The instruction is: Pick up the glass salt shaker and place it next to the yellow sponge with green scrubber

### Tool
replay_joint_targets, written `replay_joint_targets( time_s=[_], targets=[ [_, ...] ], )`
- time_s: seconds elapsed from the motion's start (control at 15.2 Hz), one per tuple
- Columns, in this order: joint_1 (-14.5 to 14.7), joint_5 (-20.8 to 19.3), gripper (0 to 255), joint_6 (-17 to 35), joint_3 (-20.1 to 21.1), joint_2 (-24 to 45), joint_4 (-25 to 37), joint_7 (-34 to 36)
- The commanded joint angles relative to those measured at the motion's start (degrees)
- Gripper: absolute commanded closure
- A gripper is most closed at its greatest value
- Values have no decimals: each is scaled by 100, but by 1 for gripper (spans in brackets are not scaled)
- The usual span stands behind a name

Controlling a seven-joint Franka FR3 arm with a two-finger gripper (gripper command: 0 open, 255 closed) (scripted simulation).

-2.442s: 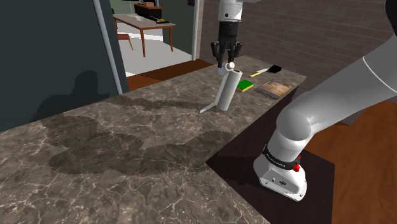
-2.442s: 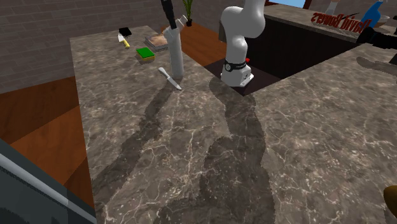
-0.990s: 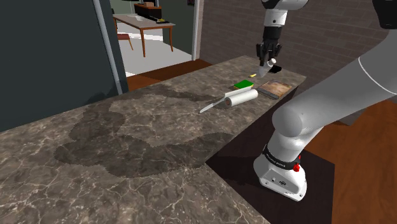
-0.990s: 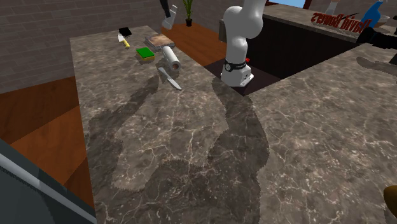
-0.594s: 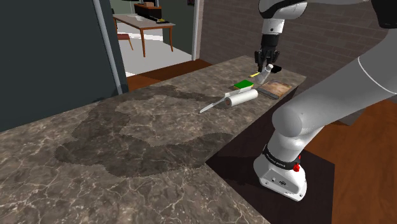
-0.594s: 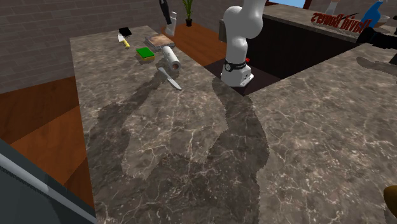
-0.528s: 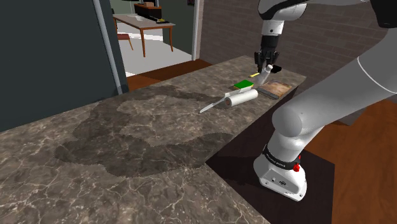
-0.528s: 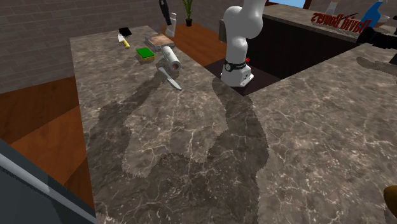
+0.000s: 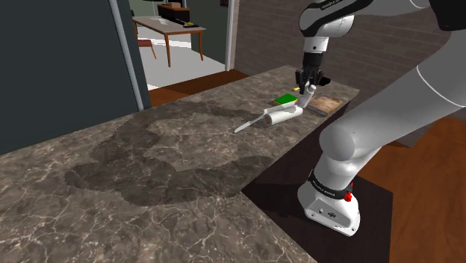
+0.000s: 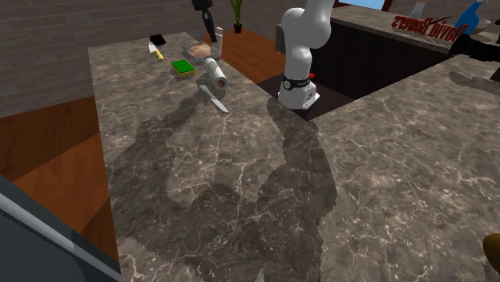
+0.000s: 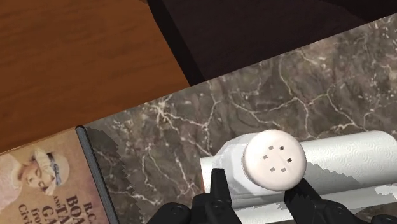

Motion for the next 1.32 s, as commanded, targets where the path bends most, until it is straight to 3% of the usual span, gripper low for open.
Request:
replay_joint_targets(
  time_s=[0.0,0.79,1.25],
  targets=[
    [-2,-6,255,179,-35,63,-114,-13],
    [20,22,255,1246,-224,565,-694,-88],
    [24,21,255,1246,-227,565,-694,-87]
  ],
)
